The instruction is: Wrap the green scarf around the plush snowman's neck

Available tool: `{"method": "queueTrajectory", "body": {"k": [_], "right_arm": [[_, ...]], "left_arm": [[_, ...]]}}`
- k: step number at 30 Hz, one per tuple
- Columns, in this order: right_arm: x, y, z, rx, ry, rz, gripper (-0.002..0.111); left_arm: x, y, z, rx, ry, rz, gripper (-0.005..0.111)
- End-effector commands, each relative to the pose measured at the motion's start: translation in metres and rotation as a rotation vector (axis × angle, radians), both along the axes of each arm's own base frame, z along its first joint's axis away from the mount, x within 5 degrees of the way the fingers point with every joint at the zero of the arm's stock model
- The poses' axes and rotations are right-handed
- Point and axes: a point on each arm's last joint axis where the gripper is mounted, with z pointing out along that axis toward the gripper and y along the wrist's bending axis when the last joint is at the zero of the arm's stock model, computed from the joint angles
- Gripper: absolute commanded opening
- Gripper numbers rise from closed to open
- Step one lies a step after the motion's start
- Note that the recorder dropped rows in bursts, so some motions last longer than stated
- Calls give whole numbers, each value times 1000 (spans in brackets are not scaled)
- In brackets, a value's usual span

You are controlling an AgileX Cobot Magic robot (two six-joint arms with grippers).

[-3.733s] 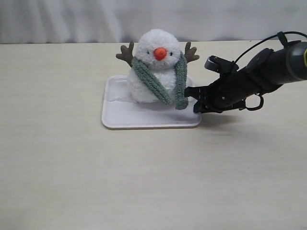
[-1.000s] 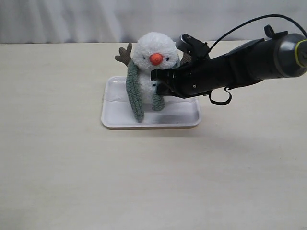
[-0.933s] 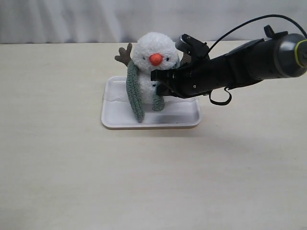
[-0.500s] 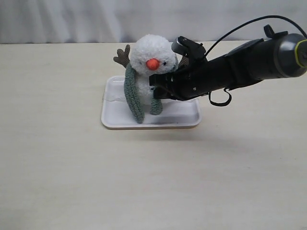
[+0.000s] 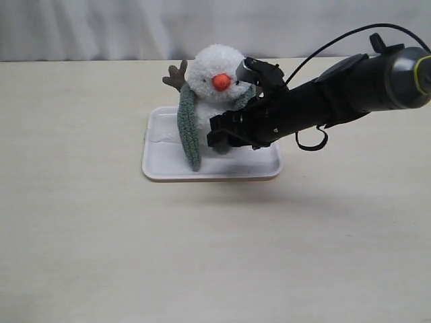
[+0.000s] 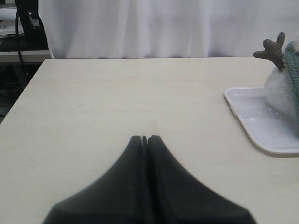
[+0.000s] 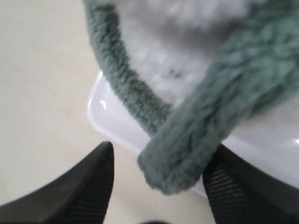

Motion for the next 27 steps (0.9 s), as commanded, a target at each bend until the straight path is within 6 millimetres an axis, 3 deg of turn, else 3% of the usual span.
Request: {"method": "queueTrajectory", "body": {"k": [1, 5, 10, 13, 18, 27], "right_arm": [[-12, 7, 6, 50, 49, 142, 59], [-31, 9, 0, 98, 160, 253, 58], [-40, 17, 3, 154, 196, 298, 58], [-45, 50, -4, 25, 41, 276, 58], [-43, 87, -5, -225, -304, 17, 58], [-46, 96, 0, -271, -421, -48, 58]], "left_arm": [[0, 0, 0, -6, -13, 2, 0], [0, 0, 0, -6, -13, 2, 0], [0, 0, 0, -6, -13, 2, 0], [0, 0, 1, -6, -16, 2, 0], [0, 0, 1, -6, -16, 2, 0], [0, 0, 1, -6, -16, 2, 0]]}}
